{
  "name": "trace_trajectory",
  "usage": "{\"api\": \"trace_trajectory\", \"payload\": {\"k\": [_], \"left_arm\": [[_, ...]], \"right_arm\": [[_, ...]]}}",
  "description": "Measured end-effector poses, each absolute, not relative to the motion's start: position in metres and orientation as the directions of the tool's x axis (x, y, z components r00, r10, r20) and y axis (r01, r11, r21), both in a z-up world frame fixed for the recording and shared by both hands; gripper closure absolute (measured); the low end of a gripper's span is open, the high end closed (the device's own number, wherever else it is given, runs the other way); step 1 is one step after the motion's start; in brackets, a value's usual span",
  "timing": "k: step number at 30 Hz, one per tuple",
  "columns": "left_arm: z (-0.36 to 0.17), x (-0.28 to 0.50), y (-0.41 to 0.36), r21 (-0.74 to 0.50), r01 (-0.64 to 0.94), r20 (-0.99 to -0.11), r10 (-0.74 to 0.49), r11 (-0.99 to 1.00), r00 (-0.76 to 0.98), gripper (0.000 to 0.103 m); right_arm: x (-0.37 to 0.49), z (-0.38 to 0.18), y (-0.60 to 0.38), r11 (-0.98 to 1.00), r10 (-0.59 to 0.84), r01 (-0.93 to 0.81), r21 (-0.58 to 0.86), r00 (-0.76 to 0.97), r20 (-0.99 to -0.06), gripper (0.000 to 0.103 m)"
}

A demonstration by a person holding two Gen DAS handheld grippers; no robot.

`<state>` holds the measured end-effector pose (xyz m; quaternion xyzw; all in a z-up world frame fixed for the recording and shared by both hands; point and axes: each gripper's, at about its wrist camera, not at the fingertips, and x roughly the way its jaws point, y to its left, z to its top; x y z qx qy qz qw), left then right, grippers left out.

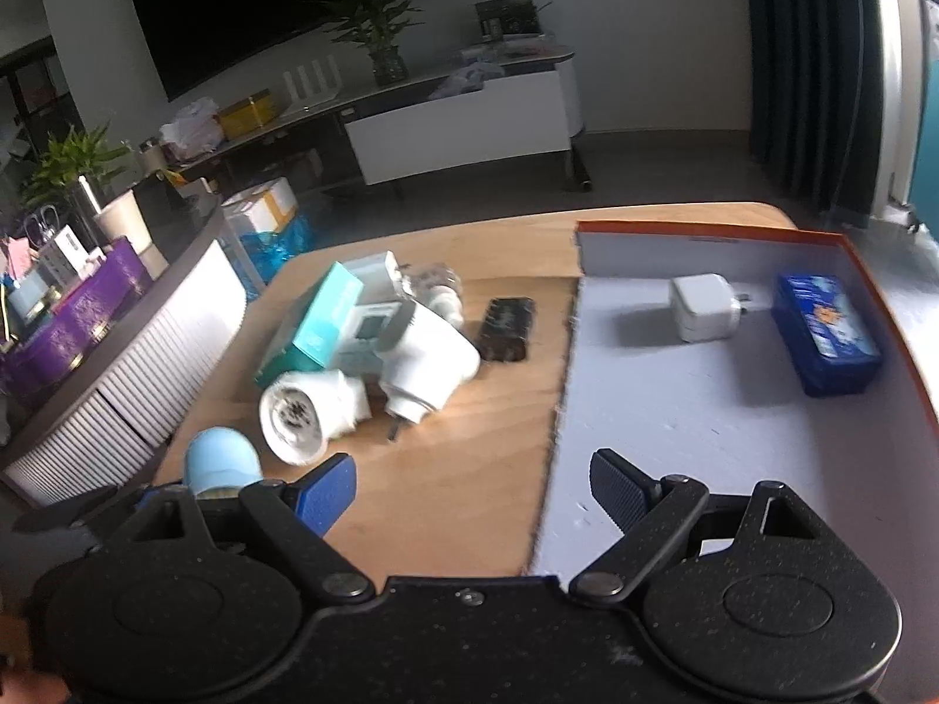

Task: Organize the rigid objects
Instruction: 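Grasp the teal toothpick holder with the left gripper while the right grasps the white SUPERB plug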

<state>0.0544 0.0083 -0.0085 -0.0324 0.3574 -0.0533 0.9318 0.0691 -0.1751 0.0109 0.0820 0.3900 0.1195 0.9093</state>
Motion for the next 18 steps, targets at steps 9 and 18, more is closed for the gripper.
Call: {"api": "trace_trajectory", "payload": {"k": [9, 18], "left_arm": [[0.000, 0.055, 0.021, -0.118, 0.034, -0.643, -0.102, 0.992, 0.759, 0.023], [-0.003, 0.071, 0.036, -0.144, 0.012, -0.645, -0.103, 0.989, 0.757, 0.023]], "right_arm": [[0.129, -0.005, -0.140, 0.958, 0.285, -0.155, 0.243, 0.633, -0.719, 0.001], [0.176, -0.037, -0.119, 0.974, 0.224, -0.104, 0.203, 0.604, -0.765, 0.001]]}}
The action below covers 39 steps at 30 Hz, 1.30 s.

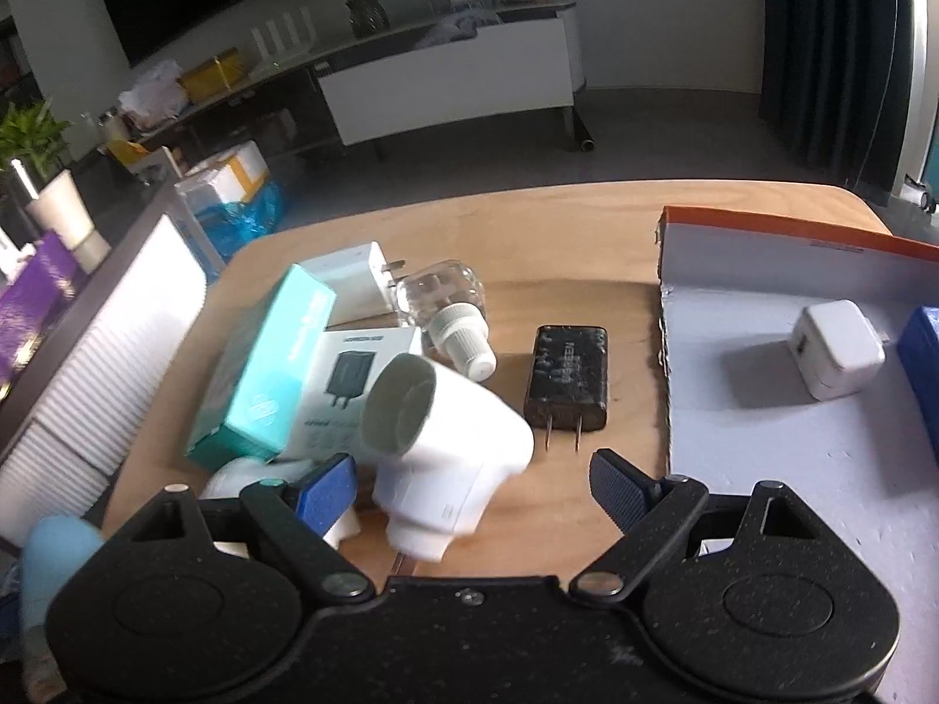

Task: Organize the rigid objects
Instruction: 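Grasp the teal toothpick holder with the left gripper while the right grasps the white SUPERB plug, then carry the toothpick holder and white plug over the box lid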

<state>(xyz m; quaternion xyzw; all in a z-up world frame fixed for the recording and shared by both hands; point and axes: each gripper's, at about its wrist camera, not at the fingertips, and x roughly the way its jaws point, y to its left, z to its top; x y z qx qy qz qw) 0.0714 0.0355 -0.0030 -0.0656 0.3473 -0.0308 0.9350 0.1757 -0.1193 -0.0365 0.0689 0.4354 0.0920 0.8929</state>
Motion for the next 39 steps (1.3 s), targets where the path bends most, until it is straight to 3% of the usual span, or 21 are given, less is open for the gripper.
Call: {"api": "trace_trajectory", "payload": {"k": [4, 5, 6, 7, 13, 39], "left_arm": [[-0.004, 0.077, 0.037, -0.151, 0.009, -0.648, -0.106, 0.989, 0.755, 0.023], [-0.004, 0.077, 0.038, -0.150, 0.005, -0.649, -0.103, 0.989, 0.754, 0.023], [-0.005, 0.077, 0.038, -0.149, 0.002, -0.650, -0.100, 0.989, 0.753, 0.023], [-0.005, 0.077, 0.038, -0.151, 0.000, -0.650, -0.099, 0.989, 0.753, 0.023], [-0.004, 0.075, 0.036, -0.154, 0.000, -0.655, -0.102, 0.988, 0.748, 0.023], [0.025, 0.051, 0.003, -0.141, 0.064, -0.604, -0.137, 0.988, 0.785, 0.023]], "right_arm": [[0.187, -0.042, -0.113, 0.971, 0.234, -0.110, 0.212, 0.611, -0.756, 0.004], [0.188, -0.043, -0.112, 0.970, 0.238, -0.113, 0.215, 0.615, -0.752, 0.008], [0.189, -0.043, -0.113, 0.967, 0.249, -0.119, 0.224, 0.617, -0.747, 0.019], [0.188, -0.042, -0.114, 0.961, 0.270, -0.129, 0.244, 0.616, -0.740, 0.020], [0.175, -0.036, -0.122, 0.964, 0.263, -0.139, 0.226, 0.608, -0.749, 0.021], [0.065, 0.041, -0.167, 0.974, 0.225, -0.165, 0.154, 0.739, -0.635, 0.021]]}}
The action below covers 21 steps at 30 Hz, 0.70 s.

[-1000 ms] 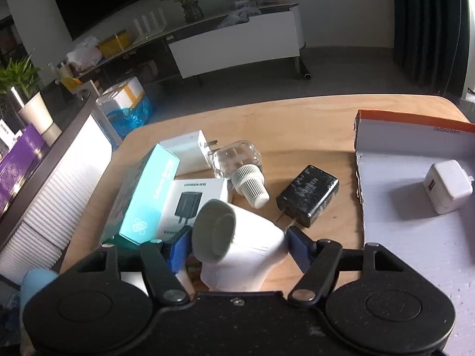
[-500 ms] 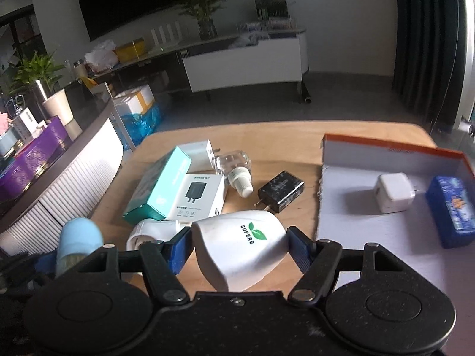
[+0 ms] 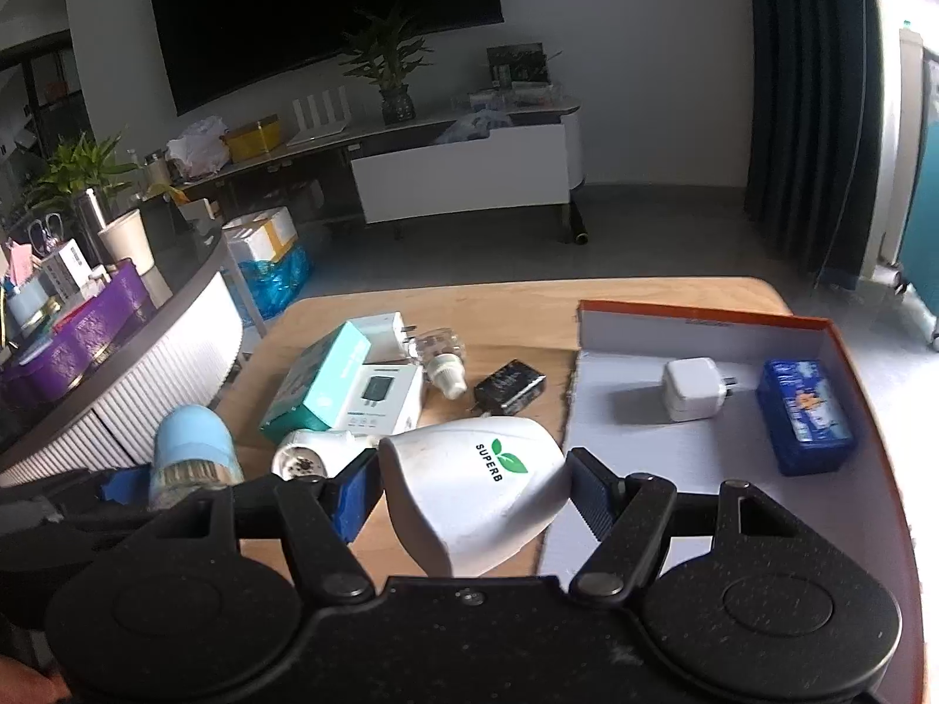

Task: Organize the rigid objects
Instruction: 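Carry the toothpick holder and white plug over the box lid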

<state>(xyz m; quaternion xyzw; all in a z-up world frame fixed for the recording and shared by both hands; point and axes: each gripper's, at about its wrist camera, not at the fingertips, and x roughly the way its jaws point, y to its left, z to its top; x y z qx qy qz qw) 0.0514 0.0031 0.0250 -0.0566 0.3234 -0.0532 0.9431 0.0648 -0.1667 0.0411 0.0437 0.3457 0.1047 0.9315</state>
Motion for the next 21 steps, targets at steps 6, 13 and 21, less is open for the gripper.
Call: {"api": "trace_trajectory", "payload": {"k": [6, 13, 21], "left_arm": [[0.027, 0.048, -0.002, -0.132, 0.064, -0.605, -0.132, 0.989, 0.785, 0.023], [0.030, 0.046, -0.005, -0.125, 0.072, -0.601, -0.134, 0.989, 0.788, 0.023], [0.031, 0.045, -0.013, -0.123, 0.092, -0.595, -0.148, 0.988, 0.790, 0.023]], "right_arm": [[0.055, 0.044, -0.173, 0.976, 0.217, -0.154, 0.154, 0.747, -0.628, 0.021], [0.046, 0.048, -0.178, 0.978, 0.207, -0.145, 0.150, 0.755, -0.622, 0.021], [0.038, 0.051, -0.187, 0.980, 0.198, -0.131, 0.152, 0.762, -0.616, 0.021]]}}
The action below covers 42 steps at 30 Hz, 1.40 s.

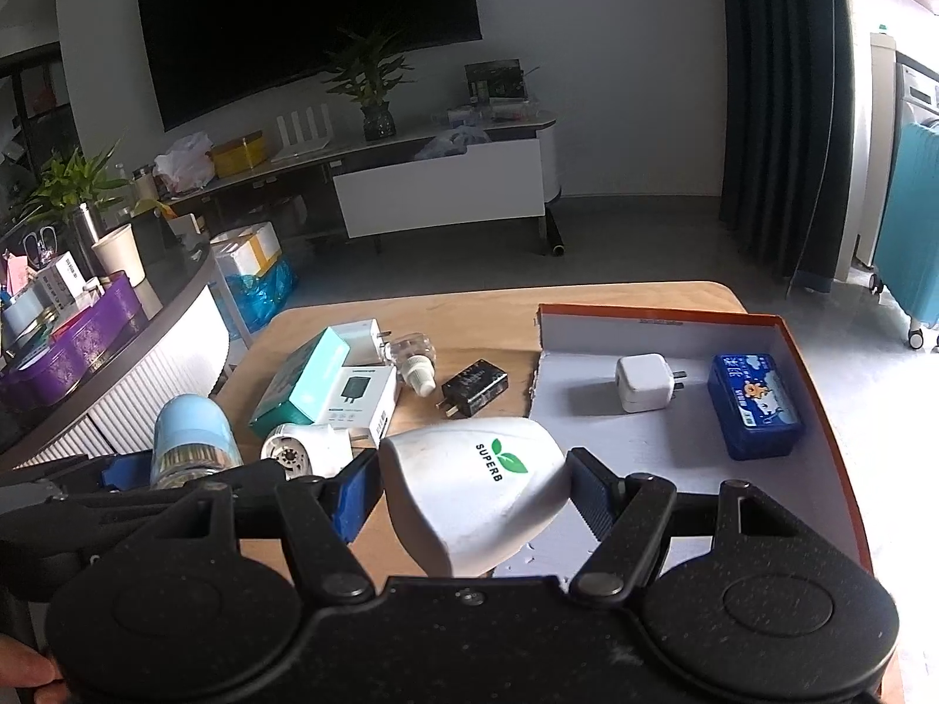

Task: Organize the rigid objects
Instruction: 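Carry the toothpick holder and white plug over the box lid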

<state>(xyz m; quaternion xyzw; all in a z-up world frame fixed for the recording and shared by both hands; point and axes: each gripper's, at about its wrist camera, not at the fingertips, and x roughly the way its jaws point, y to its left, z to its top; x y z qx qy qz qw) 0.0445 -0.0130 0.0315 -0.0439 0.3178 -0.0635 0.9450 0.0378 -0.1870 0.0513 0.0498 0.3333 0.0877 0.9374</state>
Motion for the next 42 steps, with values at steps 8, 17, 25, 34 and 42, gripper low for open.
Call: {"api": "trace_trajectory", "payload": {"k": [8, 17, 25, 34, 42], "left_arm": [[0.034, 0.042, -0.023, -0.121, 0.114, -0.591, -0.164, 0.986, 0.790, 0.023], [0.033, 0.043, -0.036, -0.120, 0.143, -0.594, -0.186, 0.982, 0.783, 0.023], [0.033, 0.044, -0.046, -0.116, 0.172, -0.596, -0.207, 0.978, 0.776, 0.023], [0.033, 0.045, -0.059, -0.123, 0.211, -0.596, -0.242, 0.970, 0.766, 0.023], [0.033, 0.050, -0.078, -0.120, 0.255, -0.598, -0.275, 0.960, 0.753, 0.023]], "right_arm": [[0.031, 0.055, -0.197, 0.982, 0.183, -0.113, 0.152, 0.774, -0.606, 0.021], [0.025, 0.057, -0.212, 0.985, 0.159, -0.083, 0.154, 0.785, -0.599, 0.021], [0.020, 0.058, -0.223, 0.986, 0.140, -0.058, 0.154, 0.792, -0.595, 0.021], [0.017, 0.061, -0.236, 0.988, 0.111, -0.026, 0.151, 0.800, -0.589, 0.021], [0.013, 0.064, -0.256, 0.989, 0.070, 0.021, 0.148, 0.810, -0.582, 0.021]]}}
